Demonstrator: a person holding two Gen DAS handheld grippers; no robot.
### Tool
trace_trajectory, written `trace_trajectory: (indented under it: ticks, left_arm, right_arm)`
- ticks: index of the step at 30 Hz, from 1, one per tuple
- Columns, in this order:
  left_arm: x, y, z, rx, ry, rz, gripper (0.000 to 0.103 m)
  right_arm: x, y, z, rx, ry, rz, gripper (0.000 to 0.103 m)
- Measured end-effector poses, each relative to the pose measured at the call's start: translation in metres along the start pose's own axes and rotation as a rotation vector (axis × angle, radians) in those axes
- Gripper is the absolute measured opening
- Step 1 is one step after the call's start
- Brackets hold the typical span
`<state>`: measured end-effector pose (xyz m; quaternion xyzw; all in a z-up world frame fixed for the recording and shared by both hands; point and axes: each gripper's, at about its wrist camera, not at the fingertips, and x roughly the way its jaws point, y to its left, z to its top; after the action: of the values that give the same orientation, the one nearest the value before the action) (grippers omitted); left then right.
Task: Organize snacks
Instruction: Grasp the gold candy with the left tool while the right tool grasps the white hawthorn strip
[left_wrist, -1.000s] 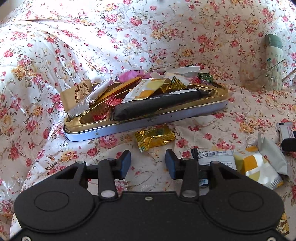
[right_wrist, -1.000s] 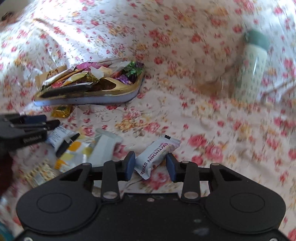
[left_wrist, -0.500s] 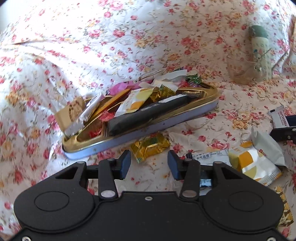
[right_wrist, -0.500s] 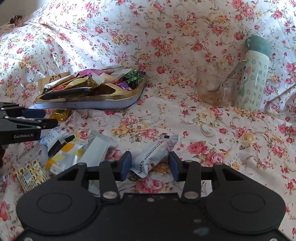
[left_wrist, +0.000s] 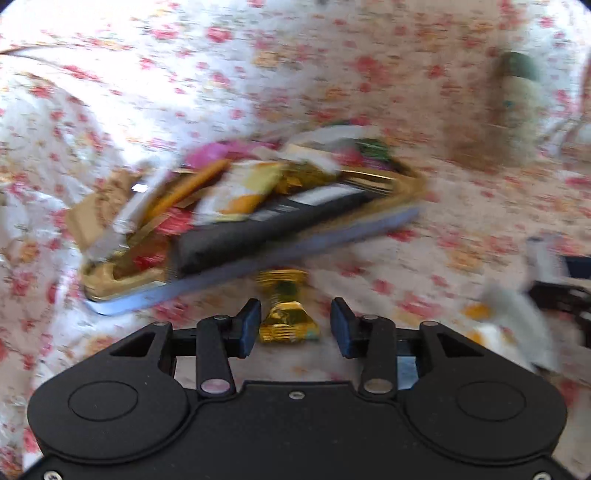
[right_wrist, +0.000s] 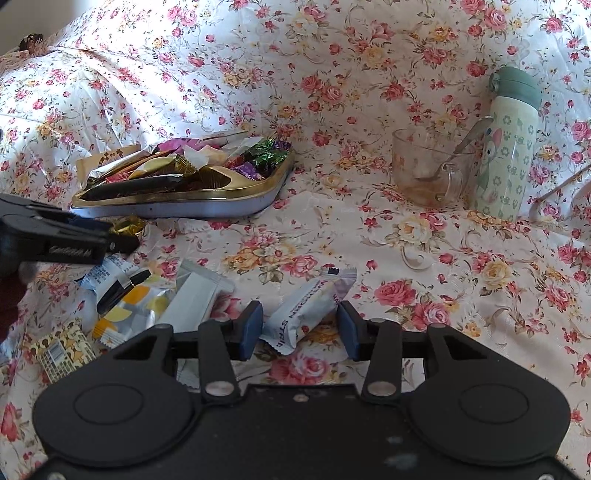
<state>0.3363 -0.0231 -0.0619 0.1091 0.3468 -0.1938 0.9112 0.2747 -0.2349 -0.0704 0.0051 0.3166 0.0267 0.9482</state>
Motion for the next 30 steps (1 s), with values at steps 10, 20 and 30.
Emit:
trace_trajectory:
  ticks: [10, 20, 30]
  left_arm:
    - [-0.008, -0.012, 0.008, -0.047, 0.009, 0.011, 0.055]
    - [0.015, -0.001, 0.012, -0.156, 0.062, 0.128, 0.055]
    - [0.000, 0.004, 0.008, -0.234, 0.073, 0.024, 0.023]
  right_arm:
    - [0.001, 0.000, 0.000, 0.000, 0.000, -0.001, 0.046]
    - [0.001, 0.000, 0.000, 0.004, -0.001, 0.000, 0.046]
    - [0.001, 0.000, 0.000, 0.005, -0.001, 0.001, 0.046]
